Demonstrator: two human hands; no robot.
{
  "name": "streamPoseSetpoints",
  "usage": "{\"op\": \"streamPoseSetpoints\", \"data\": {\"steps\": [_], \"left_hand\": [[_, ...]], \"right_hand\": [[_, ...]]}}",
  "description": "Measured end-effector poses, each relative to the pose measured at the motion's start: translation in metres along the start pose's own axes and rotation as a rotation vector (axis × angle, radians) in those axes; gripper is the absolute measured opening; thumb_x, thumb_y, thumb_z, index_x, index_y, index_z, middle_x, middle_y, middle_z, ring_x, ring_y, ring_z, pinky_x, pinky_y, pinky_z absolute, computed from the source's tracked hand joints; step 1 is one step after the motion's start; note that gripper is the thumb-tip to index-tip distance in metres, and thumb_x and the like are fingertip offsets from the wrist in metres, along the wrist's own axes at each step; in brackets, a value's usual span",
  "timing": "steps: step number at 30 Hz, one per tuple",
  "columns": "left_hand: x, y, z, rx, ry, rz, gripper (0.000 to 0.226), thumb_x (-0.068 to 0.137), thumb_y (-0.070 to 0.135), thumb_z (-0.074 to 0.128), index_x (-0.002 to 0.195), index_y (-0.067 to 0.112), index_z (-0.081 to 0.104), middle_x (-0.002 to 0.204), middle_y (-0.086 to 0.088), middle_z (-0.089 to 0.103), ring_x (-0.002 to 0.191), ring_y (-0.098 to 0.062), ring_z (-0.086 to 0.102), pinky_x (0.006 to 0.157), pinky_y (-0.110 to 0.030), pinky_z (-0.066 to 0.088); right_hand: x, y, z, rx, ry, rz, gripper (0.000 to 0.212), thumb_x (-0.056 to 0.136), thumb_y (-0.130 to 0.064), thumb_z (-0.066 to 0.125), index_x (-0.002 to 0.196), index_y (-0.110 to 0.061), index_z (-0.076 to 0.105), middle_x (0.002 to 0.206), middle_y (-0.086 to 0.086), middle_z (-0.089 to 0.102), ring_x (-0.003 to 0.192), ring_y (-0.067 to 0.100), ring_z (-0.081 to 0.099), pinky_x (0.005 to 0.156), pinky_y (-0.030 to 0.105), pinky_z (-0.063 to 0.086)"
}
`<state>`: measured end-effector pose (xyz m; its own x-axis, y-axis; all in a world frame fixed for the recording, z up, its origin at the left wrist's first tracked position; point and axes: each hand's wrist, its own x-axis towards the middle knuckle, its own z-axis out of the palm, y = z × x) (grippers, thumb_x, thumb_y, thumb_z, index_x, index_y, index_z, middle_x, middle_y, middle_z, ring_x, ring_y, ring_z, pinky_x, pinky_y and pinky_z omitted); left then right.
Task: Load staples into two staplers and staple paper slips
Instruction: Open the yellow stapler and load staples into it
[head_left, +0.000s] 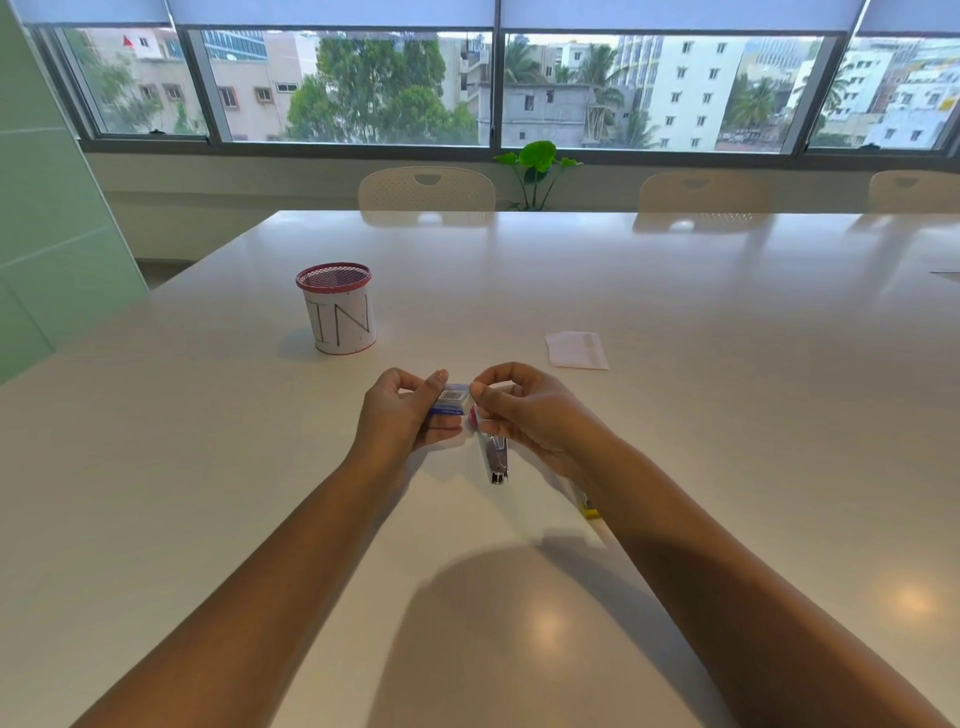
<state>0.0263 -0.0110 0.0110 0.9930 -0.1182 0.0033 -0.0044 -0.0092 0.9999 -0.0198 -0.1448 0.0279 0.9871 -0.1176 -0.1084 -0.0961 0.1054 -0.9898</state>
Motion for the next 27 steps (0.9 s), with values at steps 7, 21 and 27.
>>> {"op": "streamPoseSetpoints", "data": {"steps": [7, 21, 27], "left_hand": [[0.005, 0.005, -0.004, -0.094, -0.077, -0.036, 0.013, 0.089, 0.017, 0.055, 0.078, 0.011, 0.05, 0.08, -0.011, 0.061, 0.067, -0.017, 0.062, 0.054, -0.021, 0.056], [0.039, -0.007, -0.06, 0.839, -0.034, 0.198, 0.016, 0.087, 0.025, 0.058, 0.092, 0.01, 0.064, 0.101, -0.012, 0.062, 0.09, -0.025, 0.054, 0.075, -0.029, 0.039], [0.037, 0.005, -0.088, 1.111, -0.403, 0.054, 0.069, 0.068, 0.049, 0.072, 0.128, 0.031, 0.043, 0.139, -0.002, 0.037, 0.125, -0.028, 0.037, 0.103, -0.038, 0.035]], "right_hand": [[0.001, -0.003, -0.002, -0.108, 0.001, 0.044, 0.02, 0.082, -0.02, 0.068, 0.095, -0.011, 0.058, 0.096, 0.016, 0.065, 0.079, 0.02, 0.06, 0.065, 0.02, 0.056], [-0.001, -0.024, -0.022, 0.203, -0.046, 0.07, 0.023, 0.091, 0.009, 0.046, 0.111, -0.001, 0.052, 0.103, 0.016, 0.063, 0.095, 0.025, 0.064, 0.074, 0.023, 0.055], [0.001, -0.033, -0.051, -0.101, 0.234, -0.145, 0.018, 0.094, -0.002, 0.048, 0.11, 0.0, 0.055, 0.091, 0.012, 0.068, 0.069, 0.011, 0.068, 0.066, 0.02, 0.057]]}}
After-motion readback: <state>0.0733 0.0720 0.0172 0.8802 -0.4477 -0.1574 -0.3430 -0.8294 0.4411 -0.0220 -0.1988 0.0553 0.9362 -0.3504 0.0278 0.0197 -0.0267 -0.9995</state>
